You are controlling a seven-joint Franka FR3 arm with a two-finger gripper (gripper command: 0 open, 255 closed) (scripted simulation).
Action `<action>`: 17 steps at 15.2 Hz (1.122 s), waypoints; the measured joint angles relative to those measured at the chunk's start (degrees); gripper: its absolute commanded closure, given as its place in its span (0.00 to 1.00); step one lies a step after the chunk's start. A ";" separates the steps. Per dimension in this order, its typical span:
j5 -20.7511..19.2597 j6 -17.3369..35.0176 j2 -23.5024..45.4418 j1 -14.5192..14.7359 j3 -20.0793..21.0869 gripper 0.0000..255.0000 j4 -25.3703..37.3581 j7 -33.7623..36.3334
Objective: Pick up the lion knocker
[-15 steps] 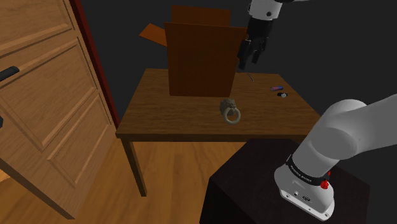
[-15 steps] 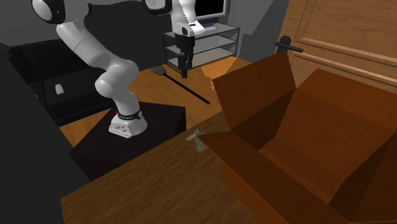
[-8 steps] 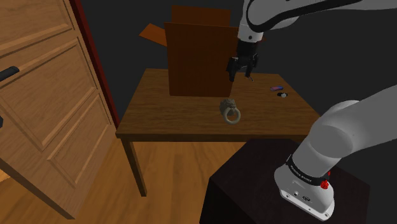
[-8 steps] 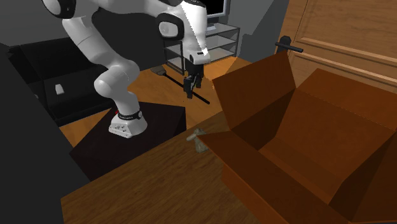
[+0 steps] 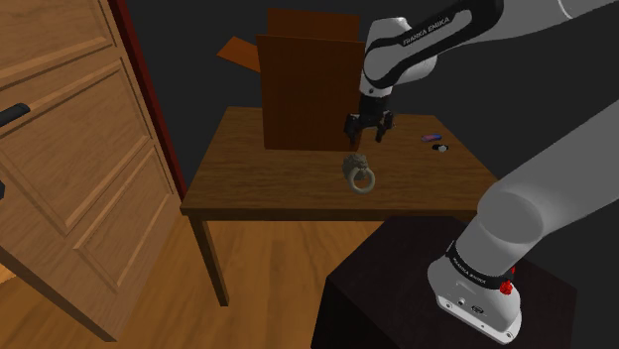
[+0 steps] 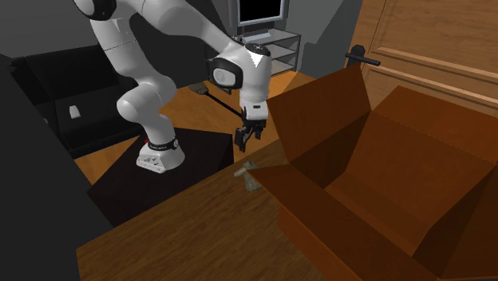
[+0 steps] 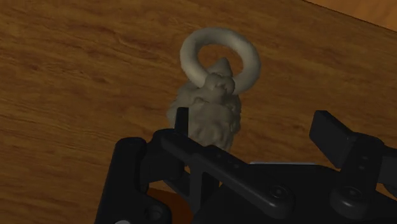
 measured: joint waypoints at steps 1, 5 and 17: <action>-0.10 1.71 1.91 -0.59 -0.28 0.00 -0.14 1.01; -0.06 6.64 8.24 -1.81 -0.66 0.00 0.28 5.02; -0.26 13.35 13.26 -2.09 -0.86 1.00 -1.33 5.46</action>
